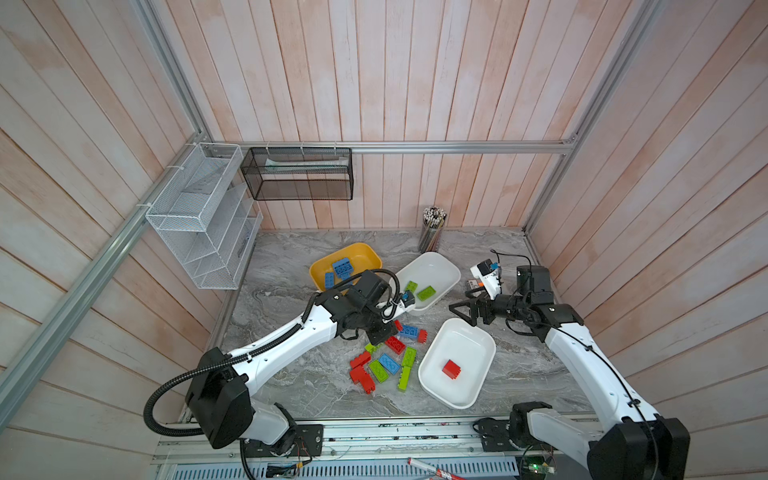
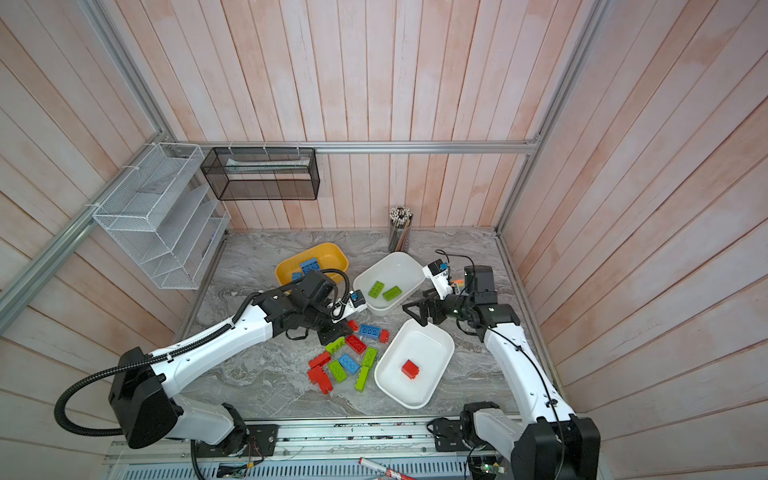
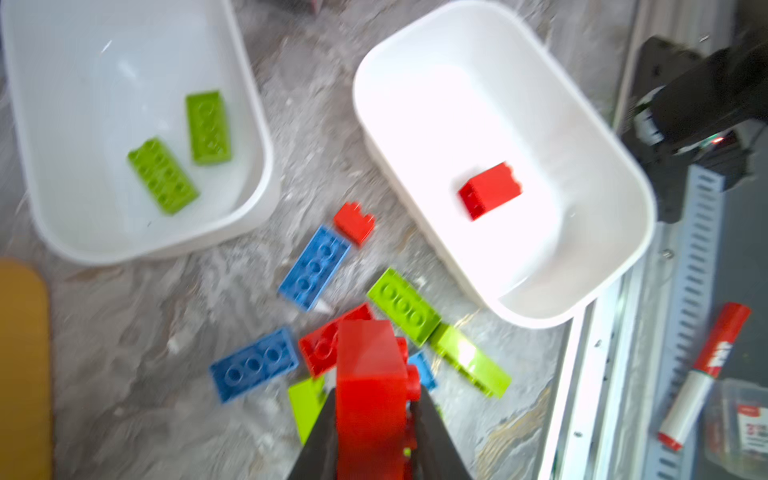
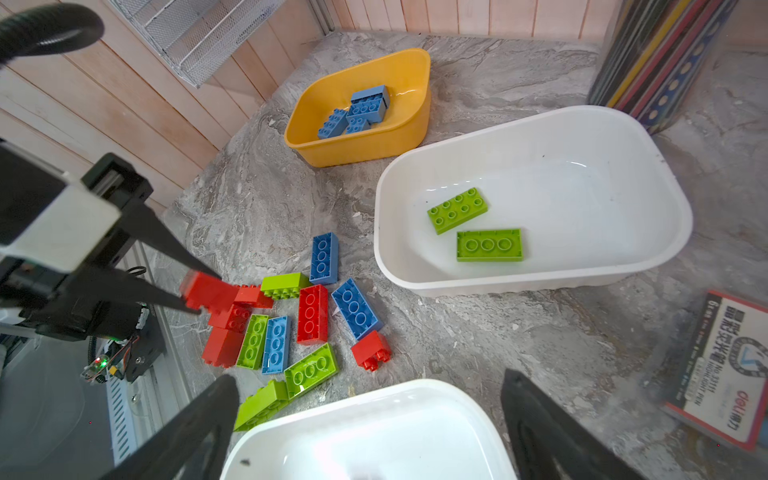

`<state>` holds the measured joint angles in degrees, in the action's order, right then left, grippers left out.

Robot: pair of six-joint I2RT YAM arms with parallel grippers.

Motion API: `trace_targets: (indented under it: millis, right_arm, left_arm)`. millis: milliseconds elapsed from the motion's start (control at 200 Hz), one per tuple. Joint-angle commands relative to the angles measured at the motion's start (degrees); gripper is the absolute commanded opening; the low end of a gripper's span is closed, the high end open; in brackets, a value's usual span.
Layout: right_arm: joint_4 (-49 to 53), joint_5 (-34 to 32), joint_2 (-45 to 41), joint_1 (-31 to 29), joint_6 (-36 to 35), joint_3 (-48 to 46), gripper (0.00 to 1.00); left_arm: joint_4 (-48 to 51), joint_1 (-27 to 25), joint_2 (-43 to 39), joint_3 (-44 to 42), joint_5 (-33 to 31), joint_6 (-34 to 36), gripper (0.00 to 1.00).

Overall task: Sort the legos into containers by color
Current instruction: 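Carry the red brick into the nearer white tub and open the left gripper, then return the left gripper to the pile and grasp another red brick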

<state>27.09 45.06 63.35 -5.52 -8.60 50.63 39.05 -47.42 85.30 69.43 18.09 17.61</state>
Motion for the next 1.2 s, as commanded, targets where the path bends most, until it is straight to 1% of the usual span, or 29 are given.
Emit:
trace_targets:
  millis: [0,135,185,200,255,380,520,615,675,710,790,830,1035,1070,1195]
  right_arm:
    - [2.3,-0.1,0.4,1.1,-1.2,2.5,0.98]
    - [3.6,-1.6,0.5,2.8,-1.3,3.4,0.98]
    - [3.7,-2.3,0.6,3.6,-0.9,3.6,0.98]
    - [3.7,-2.5,0.7,3.8,-0.8,3.7,0.98]
    - [3.9,-3.0,0.8,4.2,-0.7,3.7,0.98]
    - [4.2,-3.5,0.9,4.7,-1.0,3.9,0.98]
    - [4.3,-3.8,1.3,5.2,-1.2,3.8,0.98]
    - [4.3,-3.7,1.5,5.3,-1.0,3.9,0.98]
    - [4.3,-3.8,1.6,5.3,-1.1,4.0,0.98]
    - [4.3,-3.8,1.7,5.4,-1.1,4.1,0.98]
    - [4.5,-3.6,1.9,5.4,-1.2,4.4,0.98]
    - [4.4,-3.6,1.9,5.5,-1.2,4.5,0.98]
    - [4.2,-2.4,1.9,5.4,-0.8,5.0,0.98]
    - [4.2,-2.1,1.9,5.4,-0.7,5.2,0.98]
    - [3.7,-0.2,1.6,5.4,-0.8,5.2,0.98]
  left_arm:
    - [-8.4,-2.9,4.6,1.9,2.8,-5.0,0.23]
    - [-15.6,-6.3,11.4,4.8,2.4,-8.6,0.22]
    - [-17.5,-6.8,14.0,6.3,1.1,-9.6,0.22]
    - [-18.0,-8.6,14.7,6.7,0.9,-9.9,0.22]
    - [-19.7,-9.8,17.6,7.7,1.1,-11.0,0.22]
    - [-22.1,-11.6,22.5,8.9,-3.2,-12.8,0.22]
    - [-24.6,-13.2,25.3,9.1,-7.3,-15.5,0.22]
    - [-25.4,-14.1,26.5,9.0,-8.6,-16.0,0.25]
    - [-25.2,-14.4,27.2,9.1,-8.5,-16.1,0.31]
    - [-25.0,-14.5,27.2,9.1,-8.5,-16.1,0.36]
    - [-24.3,-14.6,26.6,9.2,-8.1,-15.8,0.53]
    - [-24.0,-14.8,25.8,9.2,-7.8,-15.6,0.57]
    - [-18.3,-15.0,18.3,11.9,-4.2,-15.7,0.65]
    - [-16.6,-14.9,16.5,11.3,-3.9,-15.9,0.66]
    - [-7.5,-13.6,9.6,6.6,-6.1,-15.4,0.71]
